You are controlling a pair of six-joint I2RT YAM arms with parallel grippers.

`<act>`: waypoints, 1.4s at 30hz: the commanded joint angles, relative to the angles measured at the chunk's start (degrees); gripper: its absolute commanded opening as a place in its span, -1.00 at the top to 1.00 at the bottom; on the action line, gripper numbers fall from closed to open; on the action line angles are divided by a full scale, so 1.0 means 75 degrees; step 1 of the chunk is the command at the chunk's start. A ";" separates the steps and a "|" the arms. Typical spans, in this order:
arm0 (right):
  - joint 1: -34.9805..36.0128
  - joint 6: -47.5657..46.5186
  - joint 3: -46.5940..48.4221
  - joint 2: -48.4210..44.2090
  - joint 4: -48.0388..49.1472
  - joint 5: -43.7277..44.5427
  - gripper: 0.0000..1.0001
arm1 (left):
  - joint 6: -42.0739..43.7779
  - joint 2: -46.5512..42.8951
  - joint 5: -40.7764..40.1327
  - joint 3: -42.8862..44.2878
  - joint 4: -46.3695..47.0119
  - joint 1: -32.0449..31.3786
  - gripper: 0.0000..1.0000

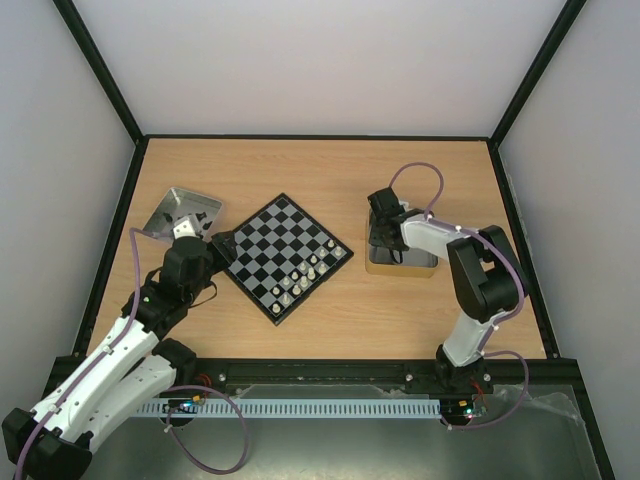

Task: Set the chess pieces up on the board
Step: Pick up the chess piece from the storage box.

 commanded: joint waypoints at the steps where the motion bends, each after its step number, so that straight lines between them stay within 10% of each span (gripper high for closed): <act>1: 0.0001 0.0200 0.0241 0.0136 0.0092 0.0385 0.15 | 0.0098 -0.0046 -0.0055 -0.0005 0.0127 0.0061 -0.24; 18: -0.0034 -0.0316 0.0544 0.0501 0.0645 -0.0067 0.17 | 0.0082 0.0003 0.0006 -0.0016 0.0150 0.0055 -0.25; 42: -0.0187 0.1111 -0.0157 -0.0747 0.1216 -0.0376 0.78 | 0.0418 0.0174 0.0924 -0.0117 0.0789 0.0055 -0.28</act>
